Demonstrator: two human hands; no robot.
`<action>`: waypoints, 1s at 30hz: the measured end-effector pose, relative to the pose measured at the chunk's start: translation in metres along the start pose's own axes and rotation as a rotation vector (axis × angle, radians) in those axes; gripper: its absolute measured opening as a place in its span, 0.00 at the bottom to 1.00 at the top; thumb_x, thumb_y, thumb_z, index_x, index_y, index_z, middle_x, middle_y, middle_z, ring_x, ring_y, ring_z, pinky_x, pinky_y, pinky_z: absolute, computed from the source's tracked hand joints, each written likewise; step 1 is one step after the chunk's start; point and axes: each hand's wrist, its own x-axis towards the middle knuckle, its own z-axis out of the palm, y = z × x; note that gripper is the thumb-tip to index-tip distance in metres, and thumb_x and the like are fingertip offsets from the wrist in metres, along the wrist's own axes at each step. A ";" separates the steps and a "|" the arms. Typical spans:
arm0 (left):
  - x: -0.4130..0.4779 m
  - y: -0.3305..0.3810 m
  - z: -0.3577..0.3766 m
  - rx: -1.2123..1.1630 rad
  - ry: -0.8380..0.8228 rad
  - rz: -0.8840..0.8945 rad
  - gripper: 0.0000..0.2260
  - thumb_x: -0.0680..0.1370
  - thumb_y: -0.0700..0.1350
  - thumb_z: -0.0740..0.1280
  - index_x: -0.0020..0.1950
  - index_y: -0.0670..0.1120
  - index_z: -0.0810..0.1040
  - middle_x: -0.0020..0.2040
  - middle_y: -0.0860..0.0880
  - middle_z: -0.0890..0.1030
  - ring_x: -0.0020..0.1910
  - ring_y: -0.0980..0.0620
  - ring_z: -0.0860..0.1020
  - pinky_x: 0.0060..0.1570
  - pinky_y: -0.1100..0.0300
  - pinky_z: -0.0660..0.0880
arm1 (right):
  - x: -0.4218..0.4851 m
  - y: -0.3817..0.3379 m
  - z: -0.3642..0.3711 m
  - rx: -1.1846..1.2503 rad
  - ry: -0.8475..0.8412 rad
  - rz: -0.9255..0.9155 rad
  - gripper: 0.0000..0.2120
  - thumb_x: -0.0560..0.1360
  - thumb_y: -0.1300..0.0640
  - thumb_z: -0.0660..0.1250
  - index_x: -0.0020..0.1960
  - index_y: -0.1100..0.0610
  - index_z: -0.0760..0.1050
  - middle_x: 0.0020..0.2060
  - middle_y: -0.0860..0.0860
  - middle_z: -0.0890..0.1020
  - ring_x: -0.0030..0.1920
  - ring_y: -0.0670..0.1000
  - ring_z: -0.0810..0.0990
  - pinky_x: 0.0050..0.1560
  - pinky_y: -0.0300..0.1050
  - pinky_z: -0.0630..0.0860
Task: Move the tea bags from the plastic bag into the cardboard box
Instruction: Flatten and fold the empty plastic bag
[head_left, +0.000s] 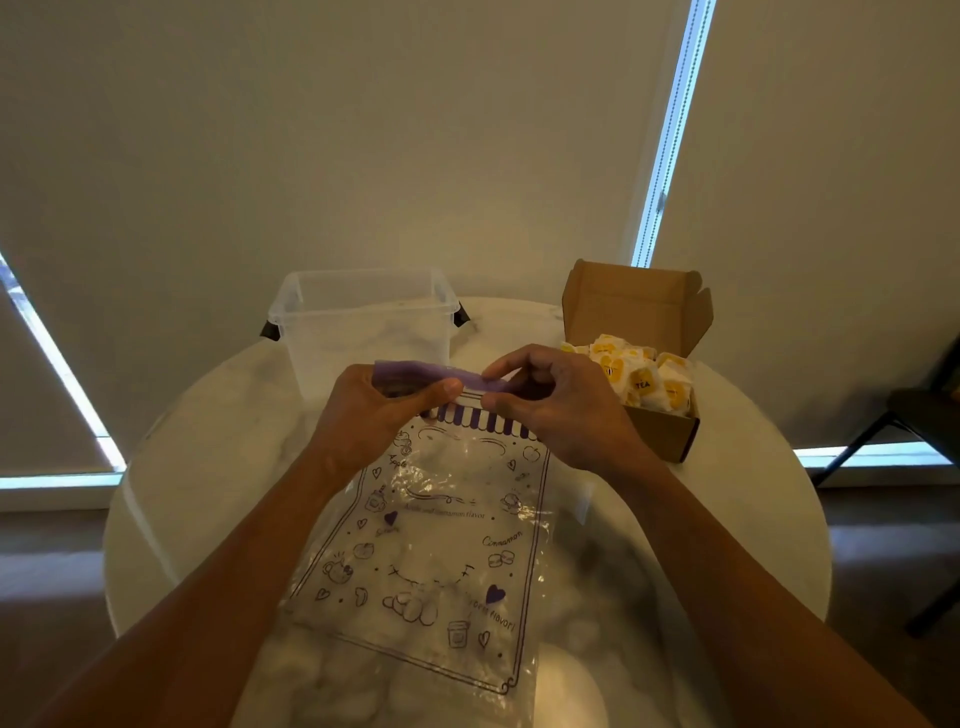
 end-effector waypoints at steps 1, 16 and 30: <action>-0.001 0.000 0.001 -0.001 0.008 -0.006 0.14 0.77 0.51 0.76 0.61 0.48 0.89 0.52 0.48 0.91 0.52 0.47 0.90 0.57 0.47 0.87 | 0.000 0.001 -0.001 -0.007 -0.015 0.008 0.16 0.76 0.54 0.79 0.61 0.49 0.81 0.48 0.44 0.88 0.47 0.41 0.87 0.44 0.38 0.85; 0.002 -0.002 0.010 0.082 -0.048 0.035 0.11 0.84 0.46 0.73 0.65 0.48 0.89 0.52 0.51 0.91 0.49 0.52 0.89 0.48 0.63 0.84 | -0.001 -0.005 -0.003 -0.008 0.015 -0.028 0.16 0.74 0.52 0.80 0.59 0.51 0.82 0.45 0.43 0.88 0.46 0.42 0.88 0.47 0.40 0.86; -0.004 0.001 0.015 0.181 -0.015 0.089 0.09 0.83 0.49 0.75 0.63 0.54 0.90 0.48 0.53 0.91 0.44 0.50 0.89 0.41 0.58 0.85 | 0.000 0.004 0.009 -0.134 0.038 -0.106 0.14 0.73 0.61 0.81 0.58 0.54 0.84 0.45 0.47 0.89 0.43 0.40 0.87 0.46 0.36 0.84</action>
